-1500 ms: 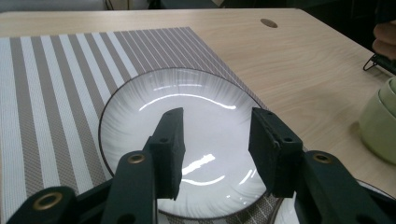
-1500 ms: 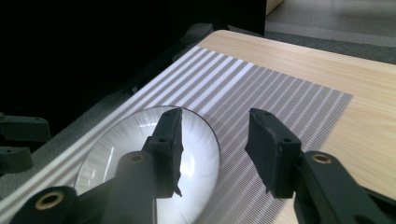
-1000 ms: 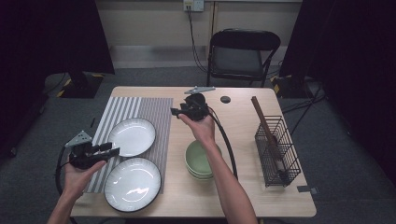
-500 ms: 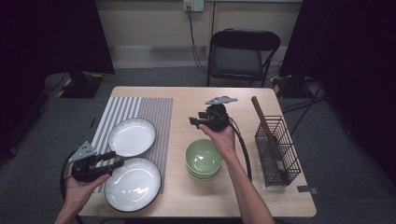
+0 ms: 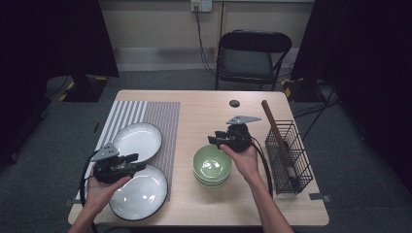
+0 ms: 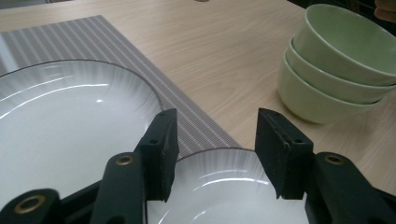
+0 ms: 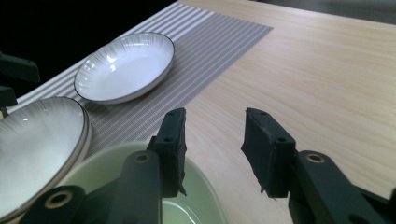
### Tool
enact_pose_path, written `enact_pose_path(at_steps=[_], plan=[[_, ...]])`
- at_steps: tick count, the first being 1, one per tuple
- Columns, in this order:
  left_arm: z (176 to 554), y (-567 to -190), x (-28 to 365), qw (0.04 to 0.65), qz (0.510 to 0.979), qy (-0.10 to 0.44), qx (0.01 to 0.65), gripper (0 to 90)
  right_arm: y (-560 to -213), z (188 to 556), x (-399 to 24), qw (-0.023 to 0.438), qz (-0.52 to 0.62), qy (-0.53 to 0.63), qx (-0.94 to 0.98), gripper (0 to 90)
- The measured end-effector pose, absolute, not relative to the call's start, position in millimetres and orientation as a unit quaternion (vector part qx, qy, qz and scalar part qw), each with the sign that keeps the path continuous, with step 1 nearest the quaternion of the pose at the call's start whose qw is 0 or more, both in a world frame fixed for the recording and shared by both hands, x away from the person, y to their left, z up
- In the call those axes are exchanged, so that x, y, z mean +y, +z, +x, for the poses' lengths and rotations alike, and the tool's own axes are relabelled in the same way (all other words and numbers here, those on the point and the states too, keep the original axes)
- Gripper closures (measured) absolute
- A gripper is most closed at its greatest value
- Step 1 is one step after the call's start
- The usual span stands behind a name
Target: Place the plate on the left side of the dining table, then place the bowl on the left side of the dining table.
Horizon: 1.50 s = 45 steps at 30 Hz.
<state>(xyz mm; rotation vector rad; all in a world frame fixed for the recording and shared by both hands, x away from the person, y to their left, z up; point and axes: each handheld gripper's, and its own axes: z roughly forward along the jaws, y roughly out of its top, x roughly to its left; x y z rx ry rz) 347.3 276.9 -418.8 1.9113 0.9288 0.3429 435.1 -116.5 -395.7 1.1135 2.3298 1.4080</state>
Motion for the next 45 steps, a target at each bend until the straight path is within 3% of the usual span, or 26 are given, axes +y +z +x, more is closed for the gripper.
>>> enact_pose_path(at_steps=[6, 13, 26, 36, 45], plan=[[358.9, -414.4, 249.9, 0.487, 0.79, 0.12, 0.352, 53.4, -404.4, 425.9, -127.7, 0.092, 0.373, 0.474, 0.793, 66.3], [373.8, -412.5, 217.5, 0.494, 0.801, 0.099, 0.323, 58.3, -409.3, 420.0, -137.6, 0.081, 0.37, 0.482, 0.79, 82.8], [402.1, -409.1, 153.7, 0.52, 0.801, 0.051, 0.291, 68.7, -414.9, 421.3, -140.7, 0.076, 0.368, 0.483, 0.791, 84.9], [416.9, -417.2, 143.8, 0.518, 0.803, 0.025, 0.294, 78.1, -421.2, 422.3, -142.2, 0.072, 0.372, 0.478, 0.793, 85.3], [421.2, -416.0, 135.3, 0.503, 0.814, 0.032, 0.288, 83.7, -422.2, 424.7, -142.2, 0.066, 0.37, 0.482, 0.792, 84.7]])
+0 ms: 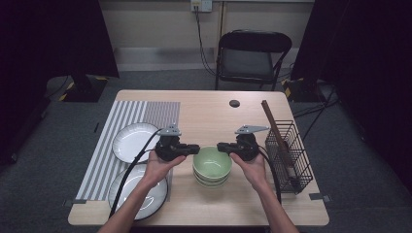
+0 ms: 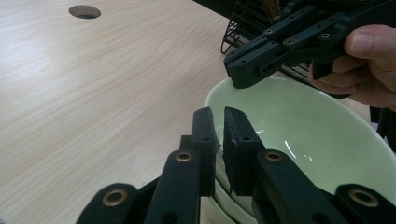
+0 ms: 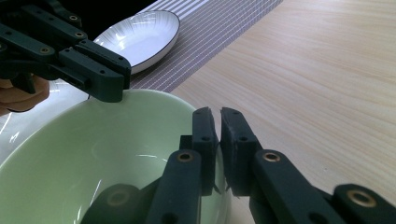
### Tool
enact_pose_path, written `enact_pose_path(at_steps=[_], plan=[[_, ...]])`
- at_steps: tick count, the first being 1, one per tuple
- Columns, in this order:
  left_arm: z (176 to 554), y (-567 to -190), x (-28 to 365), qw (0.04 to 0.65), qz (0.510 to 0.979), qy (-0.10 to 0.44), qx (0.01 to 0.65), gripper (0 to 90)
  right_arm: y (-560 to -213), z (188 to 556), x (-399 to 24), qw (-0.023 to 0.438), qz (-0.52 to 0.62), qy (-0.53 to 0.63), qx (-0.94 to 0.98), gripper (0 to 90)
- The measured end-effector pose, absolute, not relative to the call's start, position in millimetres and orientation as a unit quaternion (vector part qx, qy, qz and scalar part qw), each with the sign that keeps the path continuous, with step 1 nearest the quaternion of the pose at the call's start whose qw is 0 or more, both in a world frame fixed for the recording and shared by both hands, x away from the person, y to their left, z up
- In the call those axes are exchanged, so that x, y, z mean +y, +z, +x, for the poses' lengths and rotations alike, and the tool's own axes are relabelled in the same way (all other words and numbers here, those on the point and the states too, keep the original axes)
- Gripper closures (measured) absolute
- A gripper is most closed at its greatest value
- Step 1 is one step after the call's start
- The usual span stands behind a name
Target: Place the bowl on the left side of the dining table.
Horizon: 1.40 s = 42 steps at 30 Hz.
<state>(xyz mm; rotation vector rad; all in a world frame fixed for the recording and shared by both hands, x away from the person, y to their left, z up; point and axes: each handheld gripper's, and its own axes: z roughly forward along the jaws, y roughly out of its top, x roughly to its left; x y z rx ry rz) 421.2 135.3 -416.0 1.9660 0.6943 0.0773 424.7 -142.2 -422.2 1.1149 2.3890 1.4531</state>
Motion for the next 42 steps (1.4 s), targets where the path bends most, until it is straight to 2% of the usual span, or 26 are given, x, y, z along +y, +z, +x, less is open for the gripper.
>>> enact_pose_path(at_steps=[13, 17, 25, 28, 30, 37, 42], plan=[[424.5, -420.5, 135.2, 0.5, 0.815, 0.018, 0.293, 84.4, -426.5, 425.5, -141.8, 0.062, 0.372, 0.479, 0.793, 84.6], [425.3, -420.3, 135.4, 0.5, 0.815, 0.017, 0.292, 84.4, -426.5, 425.8, -140.9, 0.061, 0.37, 0.481, 0.792, 80.8], [420.6, -417.4, 136.0, 0.493, 0.823, 0.024, 0.282, 82.0, -429.2, 425.4, -142.3, 0.057, 0.372, 0.479, 0.793, 84.4], [413.2, -412.0, 139.0, 0.492, 0.827, 0.031, 0.27, 78.5, -429.3, 425.3, -142.3, 0.057, 0.372, 0.479, 0.793, 84.4], [405.8, -404.5, 141.6, 0.512, 0.819, 0.023, 0.256, 77.2, -429.4, 425.5, -142.4, 0.057, 0.372, 0.48, 0.793, 84.3], [378.8, -392.1, 128.4, 0.512, 0.835, 0.003, 0.201, 68.9, -429.4, 424.7, -142.0, 0.06, 0.373, 0.479, 0.792, 84.2], [367.3, -391.9, 110.6, 0.504, 0.847, -0.007, 0.17, 69.5, -429.6, 424.8, -142.1, 0.059, 0.373, 0.48, 0.792, 84.1]])
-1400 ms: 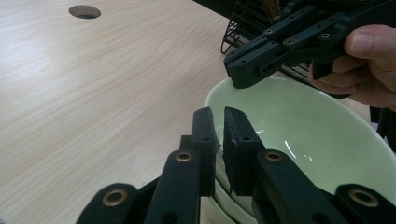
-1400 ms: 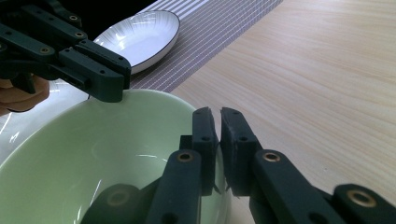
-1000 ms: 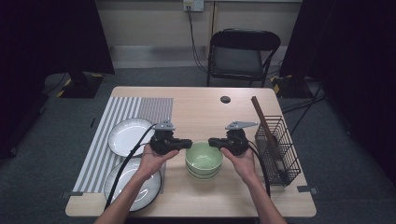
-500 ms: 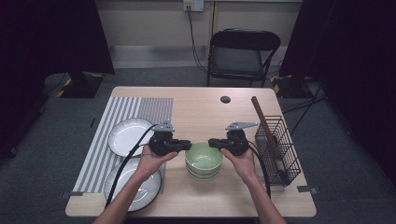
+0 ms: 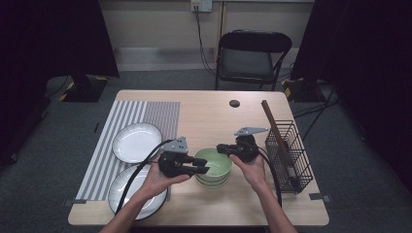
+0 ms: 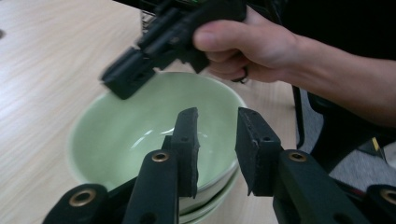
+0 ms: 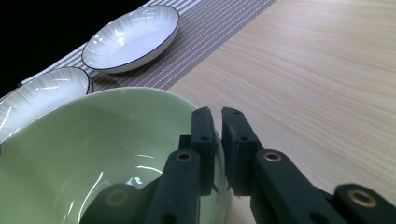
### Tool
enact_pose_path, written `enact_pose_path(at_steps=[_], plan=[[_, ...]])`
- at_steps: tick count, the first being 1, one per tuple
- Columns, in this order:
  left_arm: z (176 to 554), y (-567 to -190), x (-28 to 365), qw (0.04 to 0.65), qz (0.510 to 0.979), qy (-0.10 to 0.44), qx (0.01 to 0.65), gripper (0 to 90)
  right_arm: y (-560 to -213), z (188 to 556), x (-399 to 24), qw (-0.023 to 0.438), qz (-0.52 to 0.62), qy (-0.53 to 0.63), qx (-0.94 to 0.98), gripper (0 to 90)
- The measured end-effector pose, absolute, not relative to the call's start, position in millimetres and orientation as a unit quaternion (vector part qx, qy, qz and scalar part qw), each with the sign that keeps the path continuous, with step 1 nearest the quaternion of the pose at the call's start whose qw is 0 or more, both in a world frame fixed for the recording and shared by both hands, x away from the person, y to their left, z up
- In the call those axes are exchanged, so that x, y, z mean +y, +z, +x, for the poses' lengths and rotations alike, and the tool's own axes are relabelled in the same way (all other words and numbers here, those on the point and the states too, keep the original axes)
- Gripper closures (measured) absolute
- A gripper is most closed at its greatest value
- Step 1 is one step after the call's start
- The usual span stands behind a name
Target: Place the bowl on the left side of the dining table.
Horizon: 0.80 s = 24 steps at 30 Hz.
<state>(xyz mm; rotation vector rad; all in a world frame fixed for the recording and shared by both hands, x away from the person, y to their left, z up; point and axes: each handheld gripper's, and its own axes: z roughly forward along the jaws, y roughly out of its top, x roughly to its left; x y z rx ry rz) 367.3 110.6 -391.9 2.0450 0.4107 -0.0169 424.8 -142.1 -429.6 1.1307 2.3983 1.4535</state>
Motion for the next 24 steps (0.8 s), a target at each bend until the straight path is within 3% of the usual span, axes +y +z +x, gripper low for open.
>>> enact_pose_path(at_steps=[11, 16, 24], plan=[[364.5, -401.5, 62.8, 0.449, 0.884, -0.01, 0.128, 70.9, -430.0, 425.0, -142.5, 0.058, 0.372, 0.482, 0.791, 83.6], [366.4, -409.7, 57.8, 0.435, 0.891, -0.012, 0.125, 79.2, -429.2, 424.5, -143.6, 0.062, 0.372, 0.482, 0.791, 83.1], [365.2, -406.3, 63.4, 0.45, 0.883, -0.01, 0.13, 83.0, -429.7, 425.5, -146.0, 0.064, 0.372, 0.479, 0.792, 77.7]])
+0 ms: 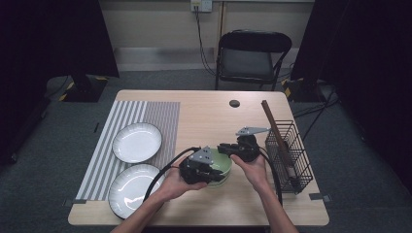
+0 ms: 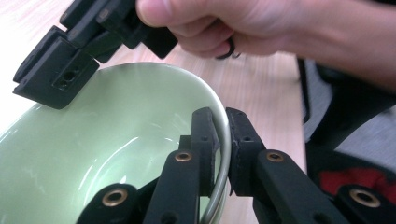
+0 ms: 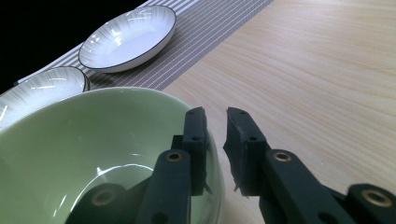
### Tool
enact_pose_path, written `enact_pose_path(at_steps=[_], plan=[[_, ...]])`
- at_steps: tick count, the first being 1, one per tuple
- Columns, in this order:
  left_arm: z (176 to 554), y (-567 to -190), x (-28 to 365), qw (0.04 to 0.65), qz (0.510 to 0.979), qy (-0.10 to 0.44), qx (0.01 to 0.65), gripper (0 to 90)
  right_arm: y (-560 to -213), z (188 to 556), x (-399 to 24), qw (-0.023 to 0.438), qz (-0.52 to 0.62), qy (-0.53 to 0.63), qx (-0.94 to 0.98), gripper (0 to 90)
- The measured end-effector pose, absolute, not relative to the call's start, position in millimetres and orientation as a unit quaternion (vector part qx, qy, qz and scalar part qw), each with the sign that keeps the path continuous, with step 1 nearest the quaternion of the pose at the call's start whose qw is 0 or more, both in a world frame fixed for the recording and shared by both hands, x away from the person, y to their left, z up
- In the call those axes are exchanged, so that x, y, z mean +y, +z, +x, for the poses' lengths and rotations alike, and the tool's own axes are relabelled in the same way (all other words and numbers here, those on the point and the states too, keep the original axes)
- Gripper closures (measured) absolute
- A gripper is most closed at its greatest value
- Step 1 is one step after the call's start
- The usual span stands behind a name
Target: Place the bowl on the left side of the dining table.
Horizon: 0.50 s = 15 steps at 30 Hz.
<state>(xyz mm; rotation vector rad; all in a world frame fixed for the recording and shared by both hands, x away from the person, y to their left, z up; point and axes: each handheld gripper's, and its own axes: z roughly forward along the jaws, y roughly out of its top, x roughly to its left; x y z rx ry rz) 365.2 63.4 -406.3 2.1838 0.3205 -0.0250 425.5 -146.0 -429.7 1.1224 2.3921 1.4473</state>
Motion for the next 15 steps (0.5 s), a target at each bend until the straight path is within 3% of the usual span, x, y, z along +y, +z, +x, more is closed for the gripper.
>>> enact_pose_path(at_steps=[15], plan=[[374.8, -401.9, 69.9, 0.483, 0.862, -0.049, 0.146, 83.0, -432.2, 427.1, -147.0, 0.056, 0.369, 0.476, 0.796, 73.7]])
